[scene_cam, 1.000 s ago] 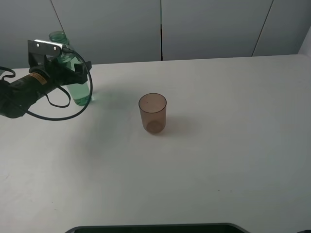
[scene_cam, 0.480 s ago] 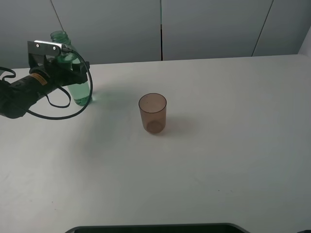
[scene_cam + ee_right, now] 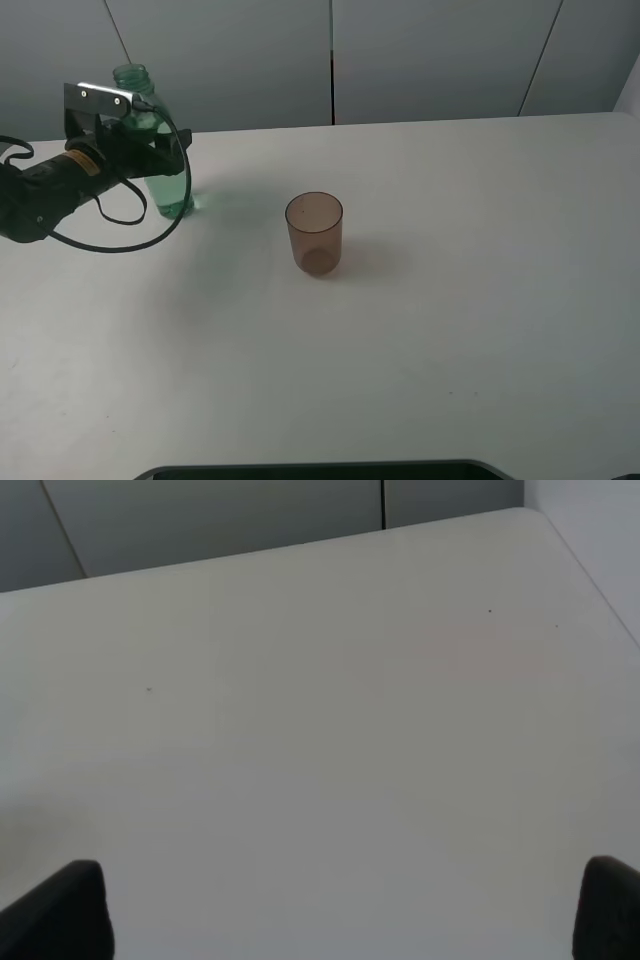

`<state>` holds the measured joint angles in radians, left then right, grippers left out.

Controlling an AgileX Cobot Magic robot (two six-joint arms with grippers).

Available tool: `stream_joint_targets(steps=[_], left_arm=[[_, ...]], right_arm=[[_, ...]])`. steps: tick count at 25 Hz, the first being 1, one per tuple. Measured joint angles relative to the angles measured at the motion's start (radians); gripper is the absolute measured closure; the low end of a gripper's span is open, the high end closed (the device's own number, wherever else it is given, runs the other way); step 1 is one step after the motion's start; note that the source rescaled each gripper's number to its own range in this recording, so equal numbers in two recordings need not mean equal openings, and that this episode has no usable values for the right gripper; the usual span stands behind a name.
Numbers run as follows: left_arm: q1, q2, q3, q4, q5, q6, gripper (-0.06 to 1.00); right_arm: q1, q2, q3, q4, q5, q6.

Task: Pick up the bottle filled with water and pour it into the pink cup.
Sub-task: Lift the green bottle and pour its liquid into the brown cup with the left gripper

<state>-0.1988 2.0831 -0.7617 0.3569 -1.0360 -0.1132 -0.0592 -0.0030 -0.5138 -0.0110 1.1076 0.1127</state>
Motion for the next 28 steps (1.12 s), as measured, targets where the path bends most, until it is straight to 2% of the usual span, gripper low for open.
stream_joint_targets(steps=[10,13,16,18,21,28], left_arm=[[-0.018,-0.126,-0.104,0.202,0.224,-0.019,0.94],[-0.046,-0.151,-0.161,0.253,0.288,-0.02,0.94],[-0.082,-0.154,-0.22,0.337,0.342,-0.02,0.94],[-0.106,-0.154,-0.249,0.39,0.365,-0.02,0.94],[-0.143,-0.154,-0.287,0.427,0.372,-0.02,0.94],[-0.226,-0.146,-0.31,0.443,0.412,0.17,0.94]], right_arm=[[0.0,0.0,0.0,0.0,0.0,0.0],[0.0,0.0,0.0,0.0,0.0,0.0],[0.0,0.0,0.0,0.0,0.0,0.0],[0.0,0.0,0.0,0.0,0.0,0.0],[0.0,0.0,0.0,0.0,0.0,0.0],[0.0,0.0,0.0,0.0,0.0,0.0]])
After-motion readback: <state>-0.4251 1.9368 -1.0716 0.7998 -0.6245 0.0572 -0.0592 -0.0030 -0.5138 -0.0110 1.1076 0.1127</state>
